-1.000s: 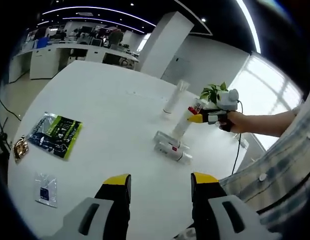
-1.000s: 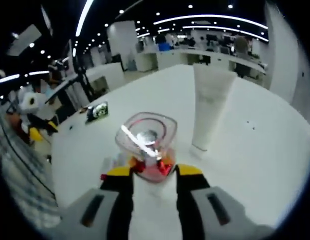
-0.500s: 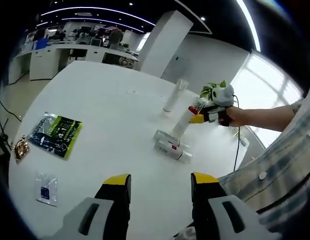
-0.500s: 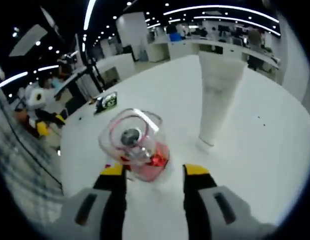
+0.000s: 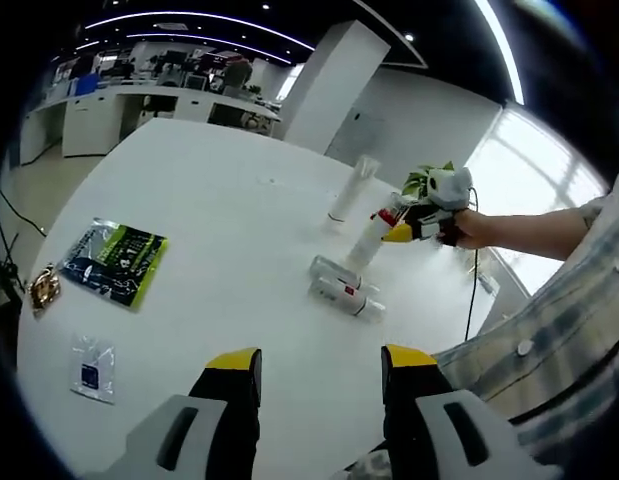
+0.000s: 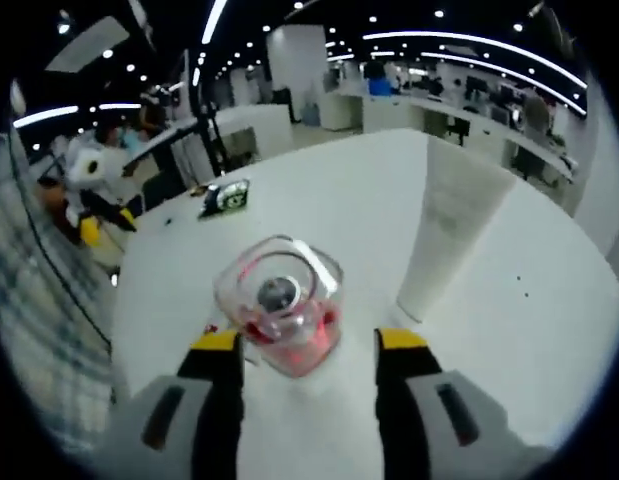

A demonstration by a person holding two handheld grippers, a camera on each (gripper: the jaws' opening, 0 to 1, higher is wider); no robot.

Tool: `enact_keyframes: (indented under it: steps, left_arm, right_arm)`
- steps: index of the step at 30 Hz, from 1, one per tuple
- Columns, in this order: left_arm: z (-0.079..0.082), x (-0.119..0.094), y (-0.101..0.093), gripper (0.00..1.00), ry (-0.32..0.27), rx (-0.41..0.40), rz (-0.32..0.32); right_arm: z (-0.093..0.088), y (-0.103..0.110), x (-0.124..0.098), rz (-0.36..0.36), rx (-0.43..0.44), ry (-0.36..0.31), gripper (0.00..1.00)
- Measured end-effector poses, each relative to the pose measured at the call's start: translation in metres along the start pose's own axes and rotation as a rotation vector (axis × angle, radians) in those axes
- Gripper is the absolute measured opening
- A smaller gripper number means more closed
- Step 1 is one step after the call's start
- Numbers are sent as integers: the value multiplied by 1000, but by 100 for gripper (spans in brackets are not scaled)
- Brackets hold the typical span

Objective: Arrange the skincare products in the storage area until every visible bottle or jar stands upright without overlapping.

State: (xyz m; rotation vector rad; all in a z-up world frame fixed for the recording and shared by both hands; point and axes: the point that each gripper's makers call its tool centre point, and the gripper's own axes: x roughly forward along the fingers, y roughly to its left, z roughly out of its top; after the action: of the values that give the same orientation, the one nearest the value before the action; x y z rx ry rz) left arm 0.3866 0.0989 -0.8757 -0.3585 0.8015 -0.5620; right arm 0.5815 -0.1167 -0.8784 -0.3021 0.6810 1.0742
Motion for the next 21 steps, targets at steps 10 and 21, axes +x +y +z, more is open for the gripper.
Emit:
enact_keyframes:
  steps: [10, 21]
  left_arm:
    - [-14, -6, -8, 49, -12, -39, 33]
    - [-28, -14, -14, 49, -25, -90, 75]
  right_arm:
    - [-7, 7, 7, 46, 6, 17, 38]
    - [0, 7, 12, 88, -26, -21, 33]
